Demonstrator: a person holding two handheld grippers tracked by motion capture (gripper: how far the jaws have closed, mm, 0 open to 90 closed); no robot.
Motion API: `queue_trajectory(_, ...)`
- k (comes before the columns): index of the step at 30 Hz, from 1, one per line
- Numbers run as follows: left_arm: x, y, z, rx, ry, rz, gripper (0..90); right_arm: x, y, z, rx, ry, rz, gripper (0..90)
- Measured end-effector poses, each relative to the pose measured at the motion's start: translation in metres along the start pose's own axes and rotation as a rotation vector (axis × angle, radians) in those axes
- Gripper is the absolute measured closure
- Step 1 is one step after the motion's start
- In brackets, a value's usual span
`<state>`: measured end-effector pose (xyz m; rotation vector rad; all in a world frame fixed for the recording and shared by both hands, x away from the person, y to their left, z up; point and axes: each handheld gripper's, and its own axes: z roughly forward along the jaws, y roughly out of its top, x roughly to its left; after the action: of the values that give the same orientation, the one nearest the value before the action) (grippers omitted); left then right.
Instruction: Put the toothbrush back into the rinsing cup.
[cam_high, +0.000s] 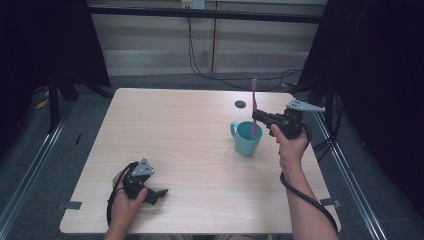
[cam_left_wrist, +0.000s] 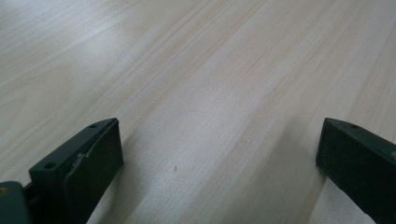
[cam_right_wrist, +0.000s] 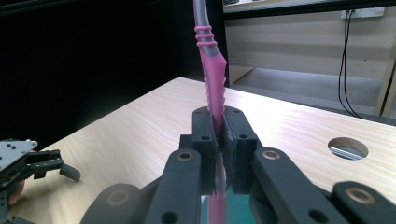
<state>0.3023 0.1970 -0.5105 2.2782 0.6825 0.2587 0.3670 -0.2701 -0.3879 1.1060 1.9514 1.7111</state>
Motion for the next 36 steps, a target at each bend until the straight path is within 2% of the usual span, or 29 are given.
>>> queue_trajectory(18,0.000,0.000,0.000,0.000,0.001,-0.001,0.3,-0.011,-0.008,0.009,0.002,-0.024,0.008,84.4)
queue_trajectory(36,0.000,0.000,0.000,-0.001,0.000,-0.001,0.3,-0.012,-0.016,0.020,0.015,-0.027,-0.002,84.3)
